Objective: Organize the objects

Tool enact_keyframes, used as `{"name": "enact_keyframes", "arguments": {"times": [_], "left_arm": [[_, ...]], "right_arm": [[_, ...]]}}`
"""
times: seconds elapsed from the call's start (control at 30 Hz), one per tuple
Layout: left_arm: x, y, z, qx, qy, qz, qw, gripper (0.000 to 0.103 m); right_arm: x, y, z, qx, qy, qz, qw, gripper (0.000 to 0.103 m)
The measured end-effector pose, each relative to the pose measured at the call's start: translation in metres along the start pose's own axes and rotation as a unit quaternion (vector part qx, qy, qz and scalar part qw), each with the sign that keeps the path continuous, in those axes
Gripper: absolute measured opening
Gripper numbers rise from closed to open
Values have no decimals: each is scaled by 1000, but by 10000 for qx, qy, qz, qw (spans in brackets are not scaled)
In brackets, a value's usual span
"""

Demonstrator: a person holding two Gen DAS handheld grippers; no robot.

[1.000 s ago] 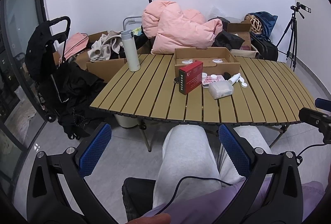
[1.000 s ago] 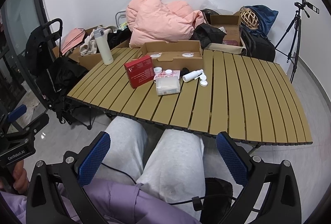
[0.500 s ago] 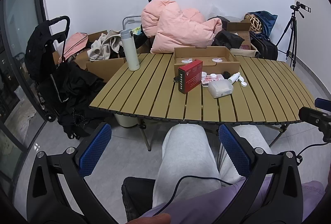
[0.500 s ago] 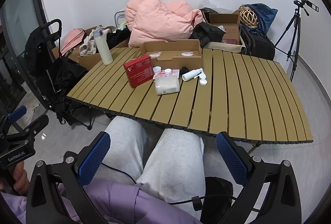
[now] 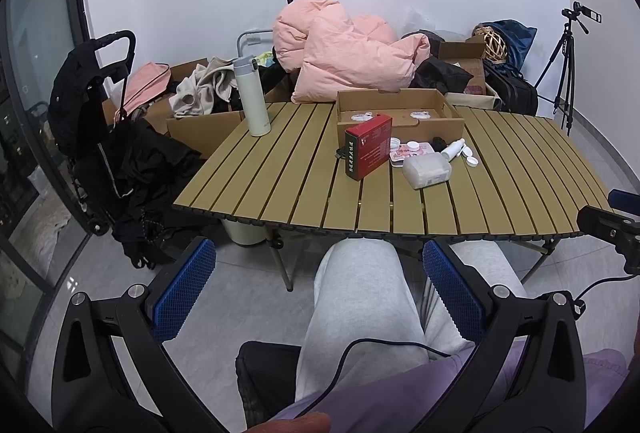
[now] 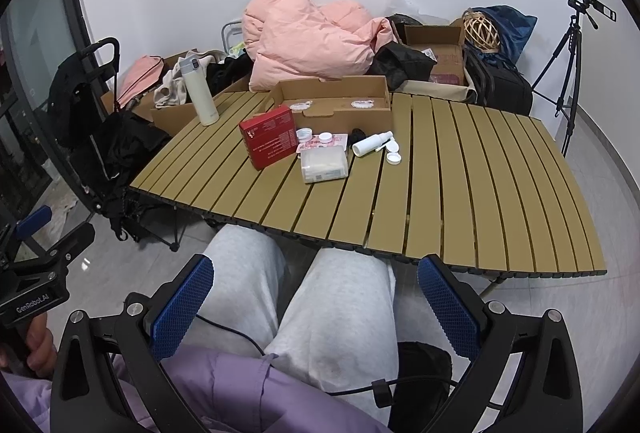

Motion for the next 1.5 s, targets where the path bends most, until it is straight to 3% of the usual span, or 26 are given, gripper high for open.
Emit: {"name": "enact_keyframes", "arguments": {"times": [0.47,0.77,0.9,1.03,1.13,1.2,1.27,1.37,1.5], "left_arm": [[-2,-2,-1,80,-18,13,10000,103],[-1,0,4,56,-74,27,10000,103],[1,1,16,-285,-187,5,9994,103],[6,-2,41,-541,-219,113,9982,103],[5,-5,60,-610,-288,171,9976,103],[6,-8,85,-841,-674,173,9940,103],[21,-22,111,-729,-724,89,9947,103],[59,-47,150,-474,-409,2,9980,102],[102,-54,209,-1070,-215,-193,9938,99]], "right_arm": [[-2,-1,5,71,-73,28,9999,103],[1,0,4,13,107,57,9999,103],[8,5,8,-25,331,74,9994,103],[16,-4,25,346,1168,-399,9918,103],[-1,-18,63,311,641,-1018,9922,103],[-4,-27,87,471,426,-1179,9910,103],[7,-32,108,449,341,-1220,9909,103],[42,-45,143,609,269,-1222,9903,102],[115,-70,191,1030,272,-976,9895,88]]}}
Point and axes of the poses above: each gripper's, at about its wrist camera, not at the fingertips, and z roughly the way its jaws point, y to its right, x to its top, the point moved 9 cm from there along z, roughly the way its jaws point, and after that the axes turned 15 degrees about -x, right-handed, at the moved point
